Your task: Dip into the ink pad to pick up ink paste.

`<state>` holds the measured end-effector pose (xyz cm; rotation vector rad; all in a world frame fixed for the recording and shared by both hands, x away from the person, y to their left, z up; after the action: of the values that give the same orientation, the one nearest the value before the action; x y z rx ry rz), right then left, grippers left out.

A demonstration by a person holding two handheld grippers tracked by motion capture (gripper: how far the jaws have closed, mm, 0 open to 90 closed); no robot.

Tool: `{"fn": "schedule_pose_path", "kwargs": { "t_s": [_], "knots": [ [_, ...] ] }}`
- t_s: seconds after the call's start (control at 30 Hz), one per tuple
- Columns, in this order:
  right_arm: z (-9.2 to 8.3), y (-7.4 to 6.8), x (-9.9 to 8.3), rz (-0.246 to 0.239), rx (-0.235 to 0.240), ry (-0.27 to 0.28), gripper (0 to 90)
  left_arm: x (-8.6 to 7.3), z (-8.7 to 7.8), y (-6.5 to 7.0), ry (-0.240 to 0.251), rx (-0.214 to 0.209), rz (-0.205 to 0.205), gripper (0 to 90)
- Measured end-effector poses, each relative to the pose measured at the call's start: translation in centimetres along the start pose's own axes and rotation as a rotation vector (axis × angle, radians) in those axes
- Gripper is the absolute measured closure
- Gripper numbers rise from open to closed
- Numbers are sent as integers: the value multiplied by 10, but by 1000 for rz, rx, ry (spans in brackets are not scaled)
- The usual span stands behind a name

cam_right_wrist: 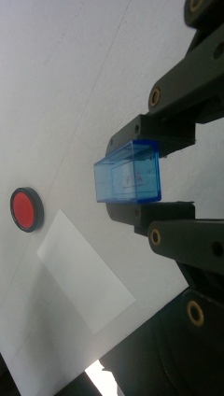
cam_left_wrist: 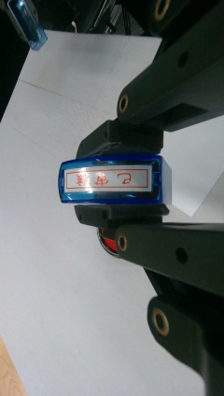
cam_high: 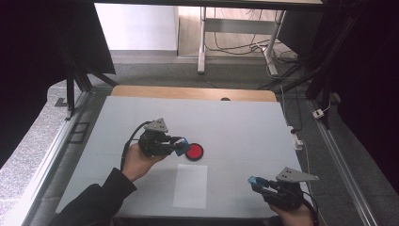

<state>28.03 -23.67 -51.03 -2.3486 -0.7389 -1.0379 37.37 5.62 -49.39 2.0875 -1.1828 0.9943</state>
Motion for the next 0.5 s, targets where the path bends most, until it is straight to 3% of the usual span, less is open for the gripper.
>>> {"fn": "schedule_pose_path", "kwargs": {
  "t_s": [0.5],
  "knots": [
    [0,0,0,2,10,-2,682,7,40,-16,-55,20,-13,698]
  ]
}}
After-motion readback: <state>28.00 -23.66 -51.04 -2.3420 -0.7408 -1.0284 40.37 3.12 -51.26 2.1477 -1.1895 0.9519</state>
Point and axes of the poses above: each handheld gripper's, and its own axes: z roughly forward along the jaws, x roughly out of its top, y roughly to its right, the point moved 9 cm from there along z, roughly forward along the jaws, and after that the axes turned 5 degrees about z, right-handed, at the moved point
